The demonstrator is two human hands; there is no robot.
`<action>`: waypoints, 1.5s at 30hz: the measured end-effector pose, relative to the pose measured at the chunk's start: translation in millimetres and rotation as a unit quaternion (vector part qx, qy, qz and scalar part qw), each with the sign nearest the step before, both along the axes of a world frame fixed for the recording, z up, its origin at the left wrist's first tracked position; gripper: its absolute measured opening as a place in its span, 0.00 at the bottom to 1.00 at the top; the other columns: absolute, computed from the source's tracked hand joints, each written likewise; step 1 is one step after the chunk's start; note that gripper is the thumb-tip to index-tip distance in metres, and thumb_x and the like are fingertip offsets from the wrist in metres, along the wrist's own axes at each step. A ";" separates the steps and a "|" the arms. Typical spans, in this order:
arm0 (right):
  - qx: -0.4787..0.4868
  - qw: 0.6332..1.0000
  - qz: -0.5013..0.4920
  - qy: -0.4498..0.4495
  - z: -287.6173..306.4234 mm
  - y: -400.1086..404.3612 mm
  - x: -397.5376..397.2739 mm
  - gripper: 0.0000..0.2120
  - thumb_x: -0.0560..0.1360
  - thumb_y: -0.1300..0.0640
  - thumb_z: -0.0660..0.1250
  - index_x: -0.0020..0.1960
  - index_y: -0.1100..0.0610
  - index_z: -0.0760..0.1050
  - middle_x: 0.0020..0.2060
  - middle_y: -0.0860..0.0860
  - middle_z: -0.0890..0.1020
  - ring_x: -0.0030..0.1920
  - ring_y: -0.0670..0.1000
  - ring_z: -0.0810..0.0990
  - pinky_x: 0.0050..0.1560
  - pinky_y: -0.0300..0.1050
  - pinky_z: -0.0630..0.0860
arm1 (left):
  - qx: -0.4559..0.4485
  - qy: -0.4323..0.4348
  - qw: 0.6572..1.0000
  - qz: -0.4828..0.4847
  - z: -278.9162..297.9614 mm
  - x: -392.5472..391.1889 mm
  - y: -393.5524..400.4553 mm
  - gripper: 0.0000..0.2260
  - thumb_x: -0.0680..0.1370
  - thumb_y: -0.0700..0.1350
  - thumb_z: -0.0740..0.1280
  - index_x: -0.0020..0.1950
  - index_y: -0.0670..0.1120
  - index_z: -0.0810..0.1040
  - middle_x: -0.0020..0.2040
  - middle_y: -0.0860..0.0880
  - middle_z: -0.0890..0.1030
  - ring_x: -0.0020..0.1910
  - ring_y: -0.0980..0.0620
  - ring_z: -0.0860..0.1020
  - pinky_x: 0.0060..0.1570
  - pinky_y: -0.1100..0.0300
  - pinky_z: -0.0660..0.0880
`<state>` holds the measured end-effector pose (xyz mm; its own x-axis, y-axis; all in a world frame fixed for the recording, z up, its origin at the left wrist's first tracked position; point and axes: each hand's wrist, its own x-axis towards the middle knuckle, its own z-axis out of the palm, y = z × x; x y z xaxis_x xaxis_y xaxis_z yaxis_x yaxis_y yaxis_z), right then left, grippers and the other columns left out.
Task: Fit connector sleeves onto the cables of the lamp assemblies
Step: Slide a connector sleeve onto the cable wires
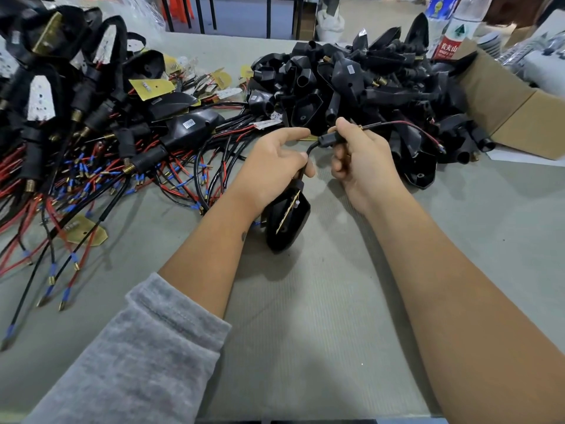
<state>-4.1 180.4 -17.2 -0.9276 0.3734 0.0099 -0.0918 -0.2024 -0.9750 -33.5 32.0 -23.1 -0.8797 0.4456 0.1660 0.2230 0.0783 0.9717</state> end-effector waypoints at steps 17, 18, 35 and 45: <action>0.147 0.988 0.043 -0.005 0.2 -9.1 -0.7 0.16 0.79 0.50 0.64 0.33 0.46 0.80 0.25 0.47 0.69 0.24 0.47 0.67 0.22 0.35 0.62 | -0.021 0.014 0.998 -0.059 -5.1 -1.6 2.6 0.19 0.79 0.37 0.63 0.66 0.53 0.67 0.33 0.53 0.82 0.35 0.51 0.73 0.40 0.61 0.71; 0.148 0.988 0.046 -0.004 -0.1 -8.8 -1.2 0.12 0.78 0.50 0.64 0.37 0.48 0.80 0.25 0.48 0.70 0.25 0.48 0.68 0.22 0.36 0.63 | -0.015 0.010 0.998 -0.059 -5.0 -1.4 2.0 0.19 0.79 0.37 0.64 0.65 0.54 0.67 0.34 0.52 0.83 0.35 0.51 0.73 0.39 0.61 0.71; 0.081 0.992 -0.088 0.037 4.1 -4.5 1.9 0.11 0.80 0.50 0.64 0.43 0.55 0.71 0.28 0.48 0.74 0.24 0.46 0.70 0.25 0.37 0.68 | -0.083 -0.010 0.996 0.008 2.1 4.4 0.6 0.09 0.77 0.47 0.69 0.39 0.49 0.86 0.44 0.44 0.85 0.43 0.48 0.80 0.54 0.55 0.75; 0.114 0.993 -0.029 0.002 3.5 -4.3 3.6 0.12 0.79 0.53 0.64 0.38 0.55 0.70 0.23 0.43 0.74 0.22 0.45 0.67 0.23 0.34 0.63 | -0.092 0.015 0.996 0.012 3.4 8.5 2.2 0.07 0.77 0.45 0.70 0.42 0.46 0.85 0.42 0.49 0.86 0.48 0.49 0.82 0.57 0.54 0.77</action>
<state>-0.6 176.0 -13.7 -0.9040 0.4145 0.1046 -0.1011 0.0304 -0.9944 -25.0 34.2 -19.7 -0.8859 0.4504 0.1106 0.2481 0.2589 0.9335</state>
